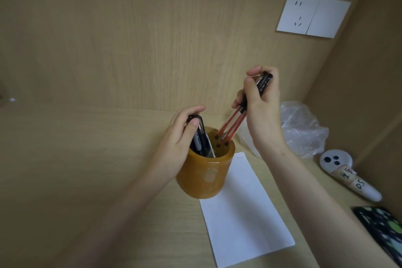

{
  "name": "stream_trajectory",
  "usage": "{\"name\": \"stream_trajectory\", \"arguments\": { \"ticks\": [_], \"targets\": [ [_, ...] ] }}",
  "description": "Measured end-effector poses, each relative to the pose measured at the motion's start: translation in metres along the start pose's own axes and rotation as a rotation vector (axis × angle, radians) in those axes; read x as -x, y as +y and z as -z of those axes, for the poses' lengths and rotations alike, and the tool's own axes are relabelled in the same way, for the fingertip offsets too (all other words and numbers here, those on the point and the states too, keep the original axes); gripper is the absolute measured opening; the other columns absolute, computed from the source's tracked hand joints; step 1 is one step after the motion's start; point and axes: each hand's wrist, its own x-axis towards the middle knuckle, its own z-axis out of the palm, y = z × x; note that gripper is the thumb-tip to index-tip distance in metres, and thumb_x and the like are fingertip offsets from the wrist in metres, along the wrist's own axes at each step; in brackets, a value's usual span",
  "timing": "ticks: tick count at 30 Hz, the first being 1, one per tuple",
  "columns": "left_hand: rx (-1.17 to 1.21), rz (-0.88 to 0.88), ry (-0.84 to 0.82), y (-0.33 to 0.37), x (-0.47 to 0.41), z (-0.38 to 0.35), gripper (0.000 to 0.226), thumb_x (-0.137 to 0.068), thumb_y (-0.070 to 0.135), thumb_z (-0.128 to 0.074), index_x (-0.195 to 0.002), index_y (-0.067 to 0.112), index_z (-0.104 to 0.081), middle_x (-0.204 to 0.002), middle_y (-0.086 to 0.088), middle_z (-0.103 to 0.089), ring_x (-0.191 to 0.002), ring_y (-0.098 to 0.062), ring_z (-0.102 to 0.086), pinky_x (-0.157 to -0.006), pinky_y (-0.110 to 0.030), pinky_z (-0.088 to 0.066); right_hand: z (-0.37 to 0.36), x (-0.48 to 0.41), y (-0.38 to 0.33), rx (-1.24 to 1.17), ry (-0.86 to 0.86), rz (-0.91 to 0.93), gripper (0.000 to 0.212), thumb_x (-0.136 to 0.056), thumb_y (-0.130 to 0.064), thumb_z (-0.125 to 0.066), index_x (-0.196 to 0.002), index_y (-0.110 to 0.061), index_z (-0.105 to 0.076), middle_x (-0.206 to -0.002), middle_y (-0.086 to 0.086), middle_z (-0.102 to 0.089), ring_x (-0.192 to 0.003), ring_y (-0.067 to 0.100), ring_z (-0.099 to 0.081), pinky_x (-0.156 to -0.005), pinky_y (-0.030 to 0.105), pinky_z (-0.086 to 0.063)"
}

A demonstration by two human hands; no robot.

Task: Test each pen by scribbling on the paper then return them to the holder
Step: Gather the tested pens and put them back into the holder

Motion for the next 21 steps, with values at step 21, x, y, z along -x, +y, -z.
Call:
{"name": "stream_trajectory", "arguments": {
  "ticks": [21],
  "targets": [
    [0.127, 0.034, -0.038, -0.006, -0.001, -0.006, 0.057, -0.093, 0.043, -0.037, -0.144, 0.040, -0.011, -0.143, 0.014, -0.036, -0.130, 0.003, -0.034, -0.107, -0.017, -0.028, -0.008, 0.034, 0.024, 0.177, -0.234, -0.248, 0.030, -0.102, -0.030, -0.039, -0.117, -0.018, -0.062, -0.102, -0.006, -0.070, -0.088, 0.003, -0.067, -0.079, 0.017, -0.049]
  ]
}}
